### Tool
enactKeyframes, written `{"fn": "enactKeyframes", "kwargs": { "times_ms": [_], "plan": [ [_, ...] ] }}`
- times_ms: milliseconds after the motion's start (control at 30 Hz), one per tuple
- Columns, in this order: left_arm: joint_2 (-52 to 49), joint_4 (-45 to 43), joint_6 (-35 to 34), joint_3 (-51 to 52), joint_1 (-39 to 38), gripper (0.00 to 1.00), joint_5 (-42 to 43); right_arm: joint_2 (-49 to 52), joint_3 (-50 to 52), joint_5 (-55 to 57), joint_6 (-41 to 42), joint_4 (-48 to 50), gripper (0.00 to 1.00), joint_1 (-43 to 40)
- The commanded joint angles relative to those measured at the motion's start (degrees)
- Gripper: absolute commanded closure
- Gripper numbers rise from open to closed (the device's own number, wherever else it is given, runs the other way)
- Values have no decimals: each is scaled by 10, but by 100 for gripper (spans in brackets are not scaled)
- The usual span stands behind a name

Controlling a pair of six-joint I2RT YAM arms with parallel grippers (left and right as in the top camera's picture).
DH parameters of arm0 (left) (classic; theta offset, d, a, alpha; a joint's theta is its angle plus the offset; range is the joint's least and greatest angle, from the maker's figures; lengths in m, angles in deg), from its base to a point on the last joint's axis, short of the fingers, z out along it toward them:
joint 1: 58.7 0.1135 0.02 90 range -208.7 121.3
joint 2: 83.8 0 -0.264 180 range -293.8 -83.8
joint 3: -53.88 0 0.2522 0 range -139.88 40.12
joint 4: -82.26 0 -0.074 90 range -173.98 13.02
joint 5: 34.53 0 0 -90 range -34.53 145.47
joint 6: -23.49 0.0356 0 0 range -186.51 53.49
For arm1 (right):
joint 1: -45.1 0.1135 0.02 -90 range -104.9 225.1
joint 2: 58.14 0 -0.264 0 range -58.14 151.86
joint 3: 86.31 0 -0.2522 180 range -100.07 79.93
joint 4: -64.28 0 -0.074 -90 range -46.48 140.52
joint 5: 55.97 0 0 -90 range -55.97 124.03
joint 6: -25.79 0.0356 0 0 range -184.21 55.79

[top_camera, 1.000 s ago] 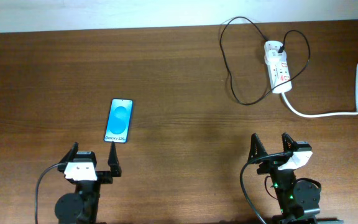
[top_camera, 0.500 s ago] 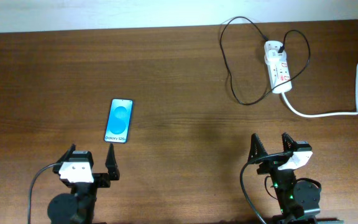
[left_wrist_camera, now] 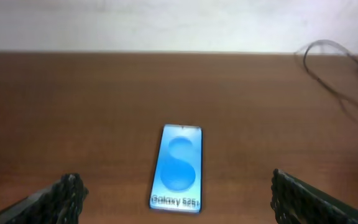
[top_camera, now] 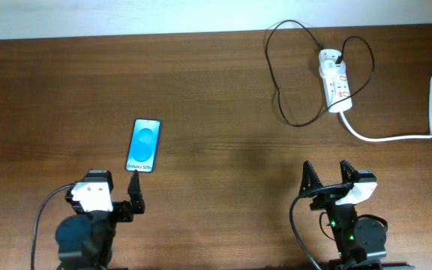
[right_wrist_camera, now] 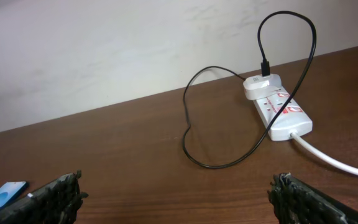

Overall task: Plug charger to phone and switch on socket
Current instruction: 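Move the left gripper forward over the blue smartphone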

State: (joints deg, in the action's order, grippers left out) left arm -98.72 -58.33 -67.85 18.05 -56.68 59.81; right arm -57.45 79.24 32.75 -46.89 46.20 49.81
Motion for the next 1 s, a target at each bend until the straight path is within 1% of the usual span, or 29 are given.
{"fn": "enactKeyframes", "kwargs": {
  "times_ms": [0,300,500,700,967],
  "plan": [
    [-21,22,-7,-21,3,1,8,-3,4,5,-5,-2,2,2],
    [-61,56,-3,-25,3,1,5,-3,4,5,-5,-2,2,2],
    [-63,64,-4,-25,3,1,9,-3,4,5,-5,-2,2,2],
    [-63,59,-3,-25,3,1,64,-3,4,5,-5,-2,2,2],
    [-73,71,-3,-50,3,1,61,-3,4,5,-5,-2,2,2]
  ]
}}
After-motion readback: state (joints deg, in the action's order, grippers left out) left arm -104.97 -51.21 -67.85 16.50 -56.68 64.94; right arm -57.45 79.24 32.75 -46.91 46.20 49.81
